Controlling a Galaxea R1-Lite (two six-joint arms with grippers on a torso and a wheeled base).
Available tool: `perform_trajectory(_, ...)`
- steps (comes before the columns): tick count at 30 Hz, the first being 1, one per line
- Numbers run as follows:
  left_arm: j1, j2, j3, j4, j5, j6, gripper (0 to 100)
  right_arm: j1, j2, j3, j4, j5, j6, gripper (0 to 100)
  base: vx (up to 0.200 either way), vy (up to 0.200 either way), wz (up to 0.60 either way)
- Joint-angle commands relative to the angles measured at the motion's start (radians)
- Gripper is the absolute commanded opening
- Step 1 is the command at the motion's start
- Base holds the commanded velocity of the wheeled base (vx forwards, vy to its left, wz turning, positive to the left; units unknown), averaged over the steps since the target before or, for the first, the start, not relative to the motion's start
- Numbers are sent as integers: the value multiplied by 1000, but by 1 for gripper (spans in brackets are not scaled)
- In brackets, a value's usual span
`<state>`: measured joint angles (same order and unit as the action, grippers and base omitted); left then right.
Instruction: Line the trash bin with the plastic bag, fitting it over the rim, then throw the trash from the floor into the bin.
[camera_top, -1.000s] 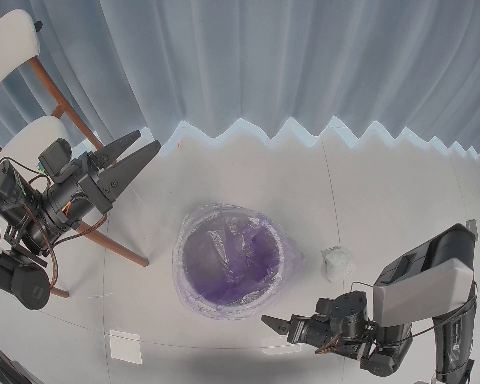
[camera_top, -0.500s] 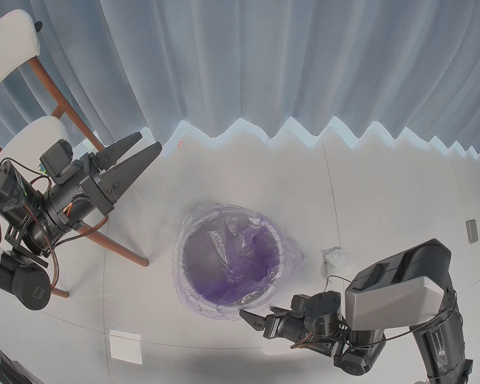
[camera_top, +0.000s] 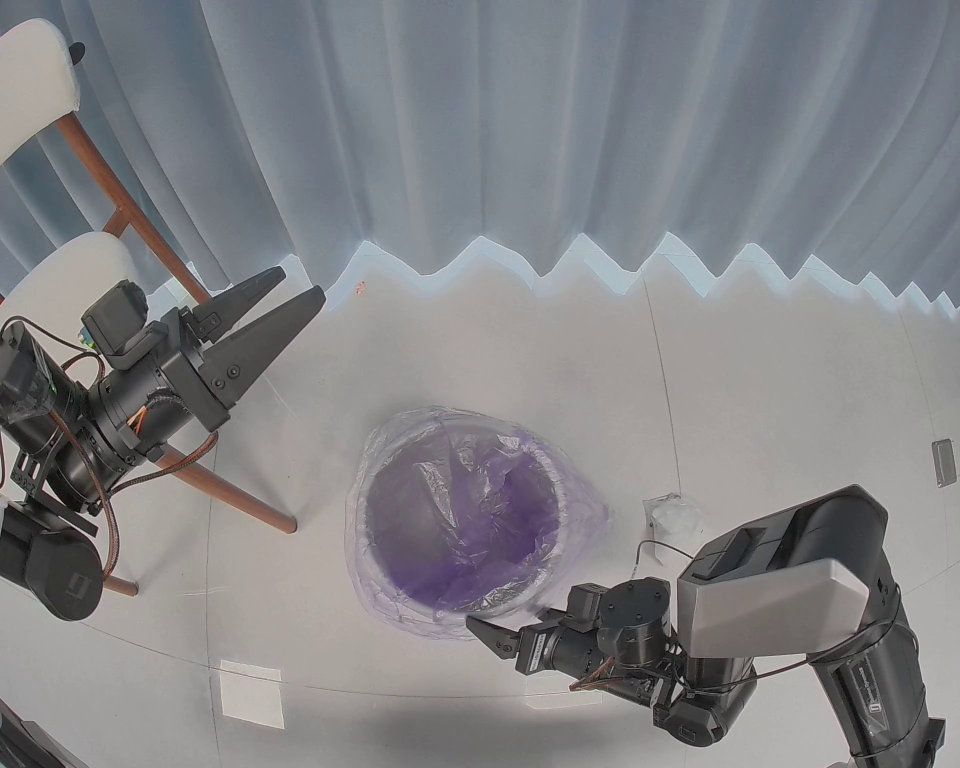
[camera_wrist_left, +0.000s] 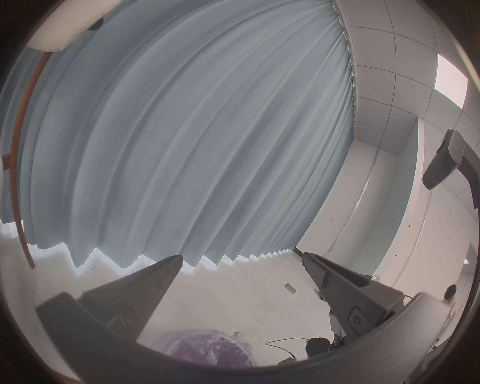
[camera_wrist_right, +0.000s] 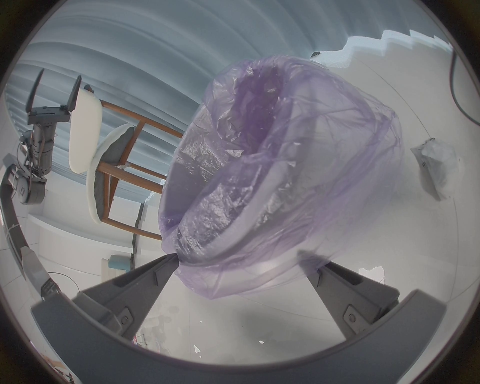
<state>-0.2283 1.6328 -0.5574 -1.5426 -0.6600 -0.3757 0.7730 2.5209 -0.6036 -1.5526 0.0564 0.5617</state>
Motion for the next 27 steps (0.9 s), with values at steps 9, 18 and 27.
perform_trajectory(9,-2,2,2,-1,-1,1,100,3,-2,-4,-18,0,-8,0,0,0,0)
perform_trajectory(18,-2,2,2,-1,-1,1,100,5,-22,1,-18,0,-9,0,0,0,0)
perform_trajectory(27,-5,2,8,-1,-1,3,100,-20,75,-28,-18,-9,-34,0,0,0,0)
